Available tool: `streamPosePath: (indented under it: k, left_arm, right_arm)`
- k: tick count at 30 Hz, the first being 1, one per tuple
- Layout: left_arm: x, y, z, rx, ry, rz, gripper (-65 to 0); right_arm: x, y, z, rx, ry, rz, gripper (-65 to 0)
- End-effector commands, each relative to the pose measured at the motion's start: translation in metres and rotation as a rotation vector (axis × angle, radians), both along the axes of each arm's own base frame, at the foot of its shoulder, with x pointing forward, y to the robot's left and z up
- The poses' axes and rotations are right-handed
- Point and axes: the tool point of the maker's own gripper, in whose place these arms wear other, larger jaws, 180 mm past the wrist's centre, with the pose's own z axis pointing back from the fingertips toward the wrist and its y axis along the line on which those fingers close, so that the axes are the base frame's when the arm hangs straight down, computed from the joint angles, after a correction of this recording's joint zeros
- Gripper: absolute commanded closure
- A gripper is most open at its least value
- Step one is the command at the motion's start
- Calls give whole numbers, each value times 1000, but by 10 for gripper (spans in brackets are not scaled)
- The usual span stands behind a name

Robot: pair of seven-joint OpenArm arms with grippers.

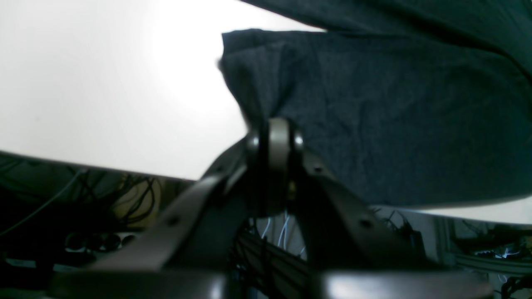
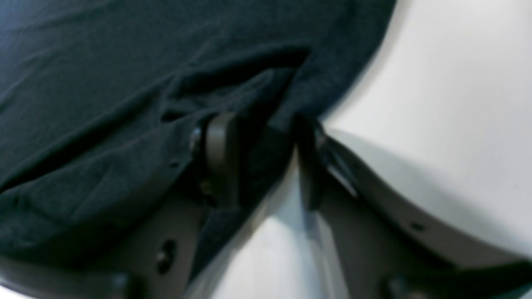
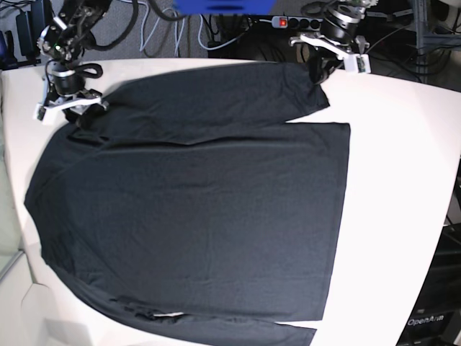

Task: Fold the T-shirt properly
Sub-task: 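Lower the right gripper onto the other hem corner and pinch it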

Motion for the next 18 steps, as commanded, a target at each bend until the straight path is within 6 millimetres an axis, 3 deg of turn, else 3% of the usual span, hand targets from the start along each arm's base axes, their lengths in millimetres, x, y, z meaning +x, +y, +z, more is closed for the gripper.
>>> streamPosePath:
  k: [1, 8, 13, 18]
  left_arm:
    - [-4, 2, -1, 7, 18, -5, 0]
    - [-4, 2, -1, 7, 18, -5, 0]
    - [-2, 1, 2, 3, 5, -2, 0]
    - [10, -4, 21, -4, -49, -14, 0]
  right_arm:
    - [-4, 3, -5, 5, 34, 20, -163]
    - [-3, 2, -3, 0, 26, 16, -1]
    - [-3, 1, -1, -5, 19, 15, -1]
    - [2, -6, 14, -43, -10, 22, -1]
